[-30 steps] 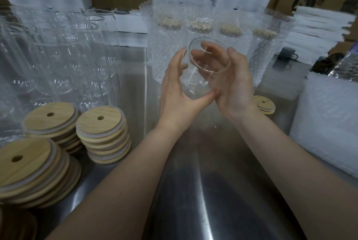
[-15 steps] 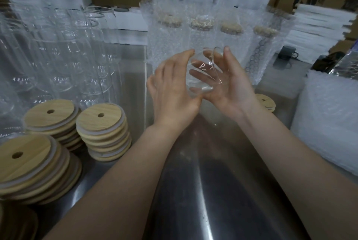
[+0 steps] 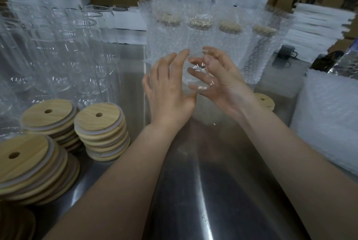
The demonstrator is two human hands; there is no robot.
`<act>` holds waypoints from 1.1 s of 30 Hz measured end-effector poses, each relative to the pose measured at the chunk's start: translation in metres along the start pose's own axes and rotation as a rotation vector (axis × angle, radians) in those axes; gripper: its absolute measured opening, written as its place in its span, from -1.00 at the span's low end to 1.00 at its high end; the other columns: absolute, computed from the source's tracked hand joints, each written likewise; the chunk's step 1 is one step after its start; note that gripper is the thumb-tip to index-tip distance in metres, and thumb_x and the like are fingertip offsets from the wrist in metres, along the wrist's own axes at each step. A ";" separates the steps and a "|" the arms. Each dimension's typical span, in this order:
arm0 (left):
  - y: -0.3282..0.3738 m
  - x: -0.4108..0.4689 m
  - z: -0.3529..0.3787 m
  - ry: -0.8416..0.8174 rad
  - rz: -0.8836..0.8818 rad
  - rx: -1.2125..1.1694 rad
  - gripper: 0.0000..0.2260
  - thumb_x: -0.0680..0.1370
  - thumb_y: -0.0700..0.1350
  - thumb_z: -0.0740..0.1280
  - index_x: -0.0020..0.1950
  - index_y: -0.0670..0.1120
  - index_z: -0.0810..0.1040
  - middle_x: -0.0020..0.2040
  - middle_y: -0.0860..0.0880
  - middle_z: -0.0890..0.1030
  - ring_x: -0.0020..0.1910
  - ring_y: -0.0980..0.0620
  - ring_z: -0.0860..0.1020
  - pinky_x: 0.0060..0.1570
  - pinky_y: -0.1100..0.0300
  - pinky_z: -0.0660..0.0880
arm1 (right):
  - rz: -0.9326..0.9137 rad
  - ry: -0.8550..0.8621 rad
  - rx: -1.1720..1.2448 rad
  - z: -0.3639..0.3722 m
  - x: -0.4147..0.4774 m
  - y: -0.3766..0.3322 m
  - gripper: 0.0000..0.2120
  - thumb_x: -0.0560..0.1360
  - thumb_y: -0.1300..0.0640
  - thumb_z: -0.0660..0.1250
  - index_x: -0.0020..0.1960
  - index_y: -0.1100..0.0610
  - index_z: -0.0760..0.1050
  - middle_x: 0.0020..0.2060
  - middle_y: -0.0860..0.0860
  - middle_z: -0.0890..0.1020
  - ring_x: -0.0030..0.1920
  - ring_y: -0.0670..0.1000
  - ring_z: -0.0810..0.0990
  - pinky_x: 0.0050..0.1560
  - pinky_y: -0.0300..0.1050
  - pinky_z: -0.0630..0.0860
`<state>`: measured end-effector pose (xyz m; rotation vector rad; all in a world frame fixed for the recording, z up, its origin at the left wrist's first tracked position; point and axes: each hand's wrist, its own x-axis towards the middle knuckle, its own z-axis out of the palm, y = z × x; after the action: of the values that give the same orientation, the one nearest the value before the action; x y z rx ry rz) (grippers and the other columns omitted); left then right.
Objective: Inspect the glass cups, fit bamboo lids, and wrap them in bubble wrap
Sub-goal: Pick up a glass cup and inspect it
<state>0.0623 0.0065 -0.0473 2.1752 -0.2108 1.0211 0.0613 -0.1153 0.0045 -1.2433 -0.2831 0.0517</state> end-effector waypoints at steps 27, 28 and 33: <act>0.003 0.003 -0.008 0.059 -0.067 -0.365 -0.27 0.31 -0.02 0.56 0.42 -0.10 0.38 0.32 -0.03 0.47 0.33 -0.04 0.43 0.34 -0.13 0.35 | 0.007 -0.172 0.010 -0.029 0.009 -0.001 -0.72 0.51 0.05 0.29 0.21 0.04 0.55 0.31 0.13 0.57 0.33 0.13 0.54 0.38 0.35 0.35; 0.003 0.003 -0.008 0.058 -0.062 -0.353 -0.27 0.30 0.00 0.55 0.42 -0.09 0.38 0.31 -0.03 0.48 0.33 -0.03 0.43 0.35 -0.11 0.35 | 0.008 -0.150 0.023 -0.029 0.010 -0.001 -0.74 0.51 0.05 0.30 0.16 0.05 0.57 0.28 0.14 0.59 0.32 0.14 0.55 0.36 0.36 0.36; 0.002 0.002 -0.006 0.055 -0.011 -0.254 -0.29 0.29 -0.06 0.56 0.41 -0.07 0.42 0.28 -0.03 0.52 0.28 -0.05 0.47 0.30 -0.10 0.37 | 0.026 -0.047 0.097 -0.025 0.011 -0.001 -0.79 0.43 0.01 0.37 -0.01 0.11 0.57 0.05 0.10 0.69 0.21 0.18 0.62 0.17 0.30 0.53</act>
<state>0.0591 0.0091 -0.0425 1.9157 -0.2863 0.9897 0.0775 -0.1370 0.0004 -1.1506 -0.3020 0.1160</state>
